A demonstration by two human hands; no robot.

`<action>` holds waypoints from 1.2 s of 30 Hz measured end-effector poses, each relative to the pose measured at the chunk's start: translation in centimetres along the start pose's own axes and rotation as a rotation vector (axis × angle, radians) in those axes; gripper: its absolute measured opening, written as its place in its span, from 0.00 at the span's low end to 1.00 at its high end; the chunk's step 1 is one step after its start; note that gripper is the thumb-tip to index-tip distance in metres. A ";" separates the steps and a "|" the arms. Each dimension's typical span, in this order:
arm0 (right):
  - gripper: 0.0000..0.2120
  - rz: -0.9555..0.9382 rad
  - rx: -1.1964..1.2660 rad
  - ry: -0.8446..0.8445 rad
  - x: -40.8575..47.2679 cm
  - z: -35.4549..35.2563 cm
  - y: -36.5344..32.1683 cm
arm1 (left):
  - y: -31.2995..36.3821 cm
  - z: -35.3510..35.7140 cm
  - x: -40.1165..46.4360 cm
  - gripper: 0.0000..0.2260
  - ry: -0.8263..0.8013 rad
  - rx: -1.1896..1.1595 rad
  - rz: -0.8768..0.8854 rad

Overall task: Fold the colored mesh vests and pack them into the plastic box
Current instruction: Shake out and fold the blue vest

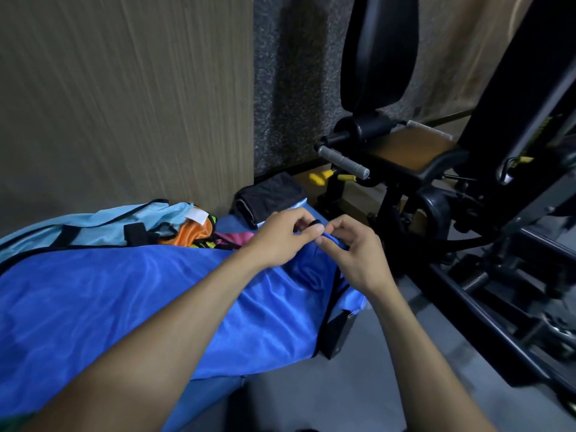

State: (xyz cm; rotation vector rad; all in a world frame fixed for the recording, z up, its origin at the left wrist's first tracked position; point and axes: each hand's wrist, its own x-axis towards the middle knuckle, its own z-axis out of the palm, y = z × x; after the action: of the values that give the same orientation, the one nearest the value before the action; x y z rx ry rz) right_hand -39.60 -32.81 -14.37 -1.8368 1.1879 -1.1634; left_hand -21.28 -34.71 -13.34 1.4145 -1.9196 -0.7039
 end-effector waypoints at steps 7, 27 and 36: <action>0.07 0.105 0.129 -0.007 -0.2 -1.7 0.8 | 0.2 0.2 1.2 0.16 0.084 -0.456 -0.115; 0.05 0.757 -0.072 -0.094 -0.7 -4.7 4.7 | 1.7 -1.0 0.7 0.14 -0.011 -0.737 -0.054; 0.09 0.476 0.210 0.279 0.3 -3.9 2.9 | 2.1 -1.8 0.6 0.16 0.012 -0.833 -0.059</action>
State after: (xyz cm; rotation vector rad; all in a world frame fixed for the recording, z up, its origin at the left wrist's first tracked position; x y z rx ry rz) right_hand -44.10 -34.36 -15.21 -1.1734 1.4915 -1.2284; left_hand -21.33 -34.83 -10.45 0.9273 -1.3071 -1.3171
